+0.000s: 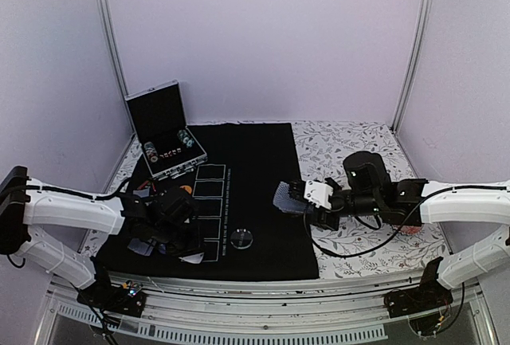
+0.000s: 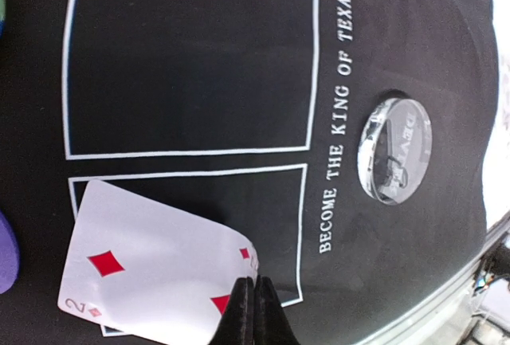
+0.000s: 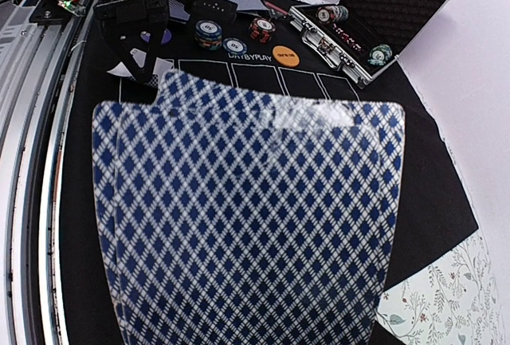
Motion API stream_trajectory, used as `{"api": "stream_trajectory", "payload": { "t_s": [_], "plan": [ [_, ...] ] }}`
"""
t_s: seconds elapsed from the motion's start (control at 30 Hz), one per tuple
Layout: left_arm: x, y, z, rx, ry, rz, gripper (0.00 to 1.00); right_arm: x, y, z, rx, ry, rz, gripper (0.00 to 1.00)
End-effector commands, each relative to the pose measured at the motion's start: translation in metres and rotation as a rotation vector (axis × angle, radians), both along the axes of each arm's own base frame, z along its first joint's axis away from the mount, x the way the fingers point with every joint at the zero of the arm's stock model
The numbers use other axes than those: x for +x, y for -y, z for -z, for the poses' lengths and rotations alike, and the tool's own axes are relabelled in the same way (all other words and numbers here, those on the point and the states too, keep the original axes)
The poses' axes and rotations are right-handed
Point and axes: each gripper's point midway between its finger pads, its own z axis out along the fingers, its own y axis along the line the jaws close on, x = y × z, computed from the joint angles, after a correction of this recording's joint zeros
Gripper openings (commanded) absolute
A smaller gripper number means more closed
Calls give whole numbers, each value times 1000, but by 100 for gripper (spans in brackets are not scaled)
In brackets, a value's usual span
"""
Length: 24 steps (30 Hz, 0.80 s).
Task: Distribute texas hold em gaming equipment
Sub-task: Flop the poker card into the community card area.
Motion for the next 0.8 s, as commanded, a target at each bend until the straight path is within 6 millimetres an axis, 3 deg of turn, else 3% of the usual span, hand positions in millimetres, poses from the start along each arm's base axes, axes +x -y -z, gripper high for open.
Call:
{"api": "stream_trajectory", "payload": {
  "t_s": [0.0,0.6,0.77],
  "plan": [
    [9,-8,-1,-40,7,-121,0,1,4,-12,38,19,19,50],
    [21,-1,7,-137,27,-187,0,0,8,-12,34,18,29,50],
    [18,-5,13,-135,9,-196,11,0,9,-13,34,20,31,51]
  ]
}}
